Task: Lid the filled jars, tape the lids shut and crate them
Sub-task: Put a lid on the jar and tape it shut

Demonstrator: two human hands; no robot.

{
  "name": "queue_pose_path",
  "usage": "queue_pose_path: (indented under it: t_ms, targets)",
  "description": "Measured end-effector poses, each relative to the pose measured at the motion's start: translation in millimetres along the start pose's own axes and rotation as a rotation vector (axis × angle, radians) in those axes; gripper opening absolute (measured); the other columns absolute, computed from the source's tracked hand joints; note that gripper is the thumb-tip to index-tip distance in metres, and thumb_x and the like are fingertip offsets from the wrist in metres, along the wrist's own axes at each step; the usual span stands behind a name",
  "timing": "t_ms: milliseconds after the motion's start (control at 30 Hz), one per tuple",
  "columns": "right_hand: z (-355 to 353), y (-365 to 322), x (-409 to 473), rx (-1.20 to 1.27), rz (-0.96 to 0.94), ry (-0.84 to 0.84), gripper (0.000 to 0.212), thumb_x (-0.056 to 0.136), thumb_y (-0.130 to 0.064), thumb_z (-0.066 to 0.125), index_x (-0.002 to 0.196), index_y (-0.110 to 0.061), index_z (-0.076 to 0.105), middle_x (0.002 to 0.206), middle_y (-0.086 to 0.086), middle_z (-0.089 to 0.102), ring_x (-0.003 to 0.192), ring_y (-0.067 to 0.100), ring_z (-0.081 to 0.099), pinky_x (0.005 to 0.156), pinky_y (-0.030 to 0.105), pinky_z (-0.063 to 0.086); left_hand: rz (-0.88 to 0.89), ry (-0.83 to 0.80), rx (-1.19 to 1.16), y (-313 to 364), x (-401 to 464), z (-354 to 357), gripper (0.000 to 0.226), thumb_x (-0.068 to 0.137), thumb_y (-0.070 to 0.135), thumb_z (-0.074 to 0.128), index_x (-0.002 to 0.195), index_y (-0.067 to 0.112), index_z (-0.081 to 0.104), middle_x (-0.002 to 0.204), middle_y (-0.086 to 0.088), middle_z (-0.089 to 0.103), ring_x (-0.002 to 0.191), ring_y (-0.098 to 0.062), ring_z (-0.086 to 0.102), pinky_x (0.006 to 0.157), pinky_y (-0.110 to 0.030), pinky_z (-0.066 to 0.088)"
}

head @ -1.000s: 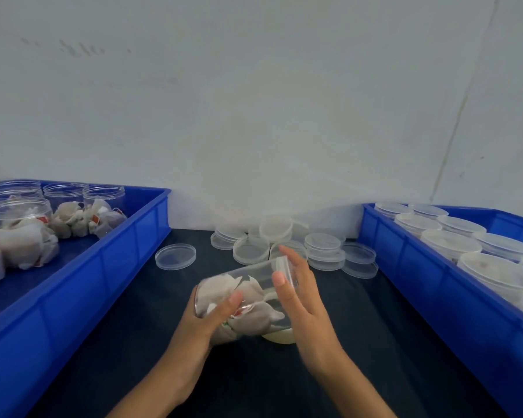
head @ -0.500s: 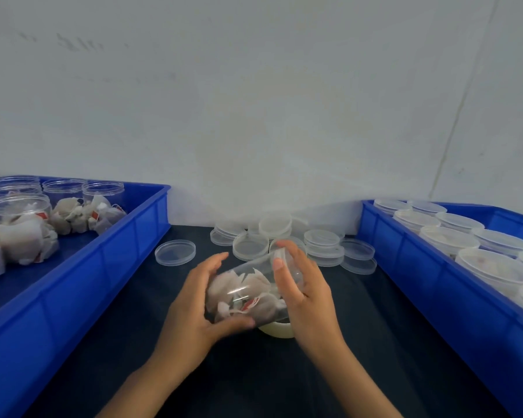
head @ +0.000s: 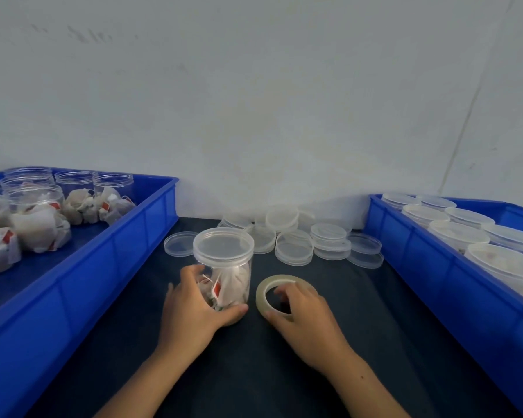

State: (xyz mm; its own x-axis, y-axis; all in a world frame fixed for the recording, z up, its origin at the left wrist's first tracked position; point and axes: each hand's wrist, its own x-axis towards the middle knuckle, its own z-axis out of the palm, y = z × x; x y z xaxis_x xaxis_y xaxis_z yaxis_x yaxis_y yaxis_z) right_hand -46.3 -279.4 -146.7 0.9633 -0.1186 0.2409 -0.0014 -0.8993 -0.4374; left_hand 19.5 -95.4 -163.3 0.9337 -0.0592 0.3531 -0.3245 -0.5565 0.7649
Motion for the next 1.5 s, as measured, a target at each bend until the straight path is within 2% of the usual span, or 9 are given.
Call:
queue_pose_path:
  t_ms: [167,267,400,567,700,867,1167,1333,1500]
  targets:
    - [10,-13,3,-0.318,-0.064,0.015,0.020,0.098,-0.036,0.041,0.109,-0.020,0.049,0.111,-0.006,0.054,0.105,0.015,0.050,0.099,0.032,0.029,-0.056,-0.077,-0.066,4,-2,0,0.102,0.056,0.060,0.081,0.137,0.021,0.031,0.130,0.002,0.048,0.116,-0.020,0.050,0.097,-0.040,0.045]
    - [6,-13,2,0.121,0.086,0.063,0.013,0.097,-0.028,0.045,0.088,-0.019,0.044,0.082,-0.003,0.058,0.074,0.015,0.052,0.073,0.027,0.039,0.119,0.178,-0.128,18,-10,-5,0.091,0.073,0.066,0.068,0.139,0.013,0.035,0.141,-0.006,0.038,0.127,-0.019,0.041,0.105,-0.039,0.038]
    - [-3,-7,0,0.711,0.222,0.047,0.007,0.098,-0.022,0.050,0.096,-0.021,0.056,0.076,-0.005,0.050,0.066,0.008,0.044,0.063,0.023,0.038,0.589,0.591,0.109,31,-17,-11,0.043,0.083,0.035,0.060,0.116,0.010,0.050,0.112,-0.016,0.052,0.105,-0.023,0.047,0.086,-0.027,0.031]
    - [-13,-8,-2,0.919,0.075,0.000,0.022,0.096,-0.001,0.047,0.112,-0.011,0.058,0.084,0.003,0.048,0.075,0.012,0.045,0.067,0.018,0.042,0.800,0.163,0.109,37,-27,-3,0.022,0.088,0.026,0.053,0.110,0.024,0.056,0.097,0.008,0.054,0.079,-0.004,0.054,0.065,-0.025,0.050]
    - [-14,-12,-5,0.966,-0.069,-0.127,0.012,0.096,0.004,0.048,0.103,-0.002,0.057,0.077,-0.002,0.055,0.067,0.000,0.053,0.061,0.011,0.043,0.675,-0.110,-0.018,35,-31,4,0.030,0.087,0.018,0.067,0.116,0.023,0.059,0.102,0.016,0.056,0.080,-0.001,0.058,0.067,-0.020,0.053]
    - [-9,-18,-4,0.951,-0.119,-0.101,0.016,0.094,0.004,0.053,0.089,-0.009,0.060,0.067,-0.012,0.062,0.062,-0.004,0.056,0.056,0.010,0.042,0.578,-0.116,-0.129,36,-31,6,0.038,0.081,0.009,0.076,0.106,0.028,0.054,0.099,0.014,0.058,0.096,0.001,0.058,0.074,-0.009,0.048]
    - [-11,-18,-7,0.956,-0.212,-0.201,0.006,0.093,-0.006,0.061,0.097,-0.010,0.060,0.085,-0.002,0.065,0.084,0.008,0.063,0.074,0.018,0.049,0.576,-0.083,-0.089,36,-28,5,0.016,0.083,0.000,0.070,0.089,0.013,0.061,0.093,0.012,0.056,0.087,-0.004,0.060,0.072,-0.021,0.053]
    - [-14,-9,-7,0.643,-0.122,-0.289,0.071,0.084,-0.007,0.070,0.136,-0.031,0.028,0.100,-0.002,0.066,0.097,0.012,0.066,0.092,0.033,0.053,0.570,-0.040,-0.055,35,-27,3,0.014,0.085,0.001,0.069,0.085,0.012,0.060,0.086,0.009,0.058,0.076,-0.007,0.060,0.066,-0.031,0.053]
    - [-15,-8,-10,0.591,-0.141,-0.264,0.066,0.087,-0.012,0.068,0.121,-0.040,0.019,0.089,-0.004,0.065,0.078,0.015,0.068,0.083,0.034,0.056,0.596,0.016,-0.030,37,-27,-1,0.015,0.087,0.002,0.066,0.084,0.013,0.056,0.080,0.008,0.056,0.068,-0.010,0.059,0.059,-0.033,0.054]
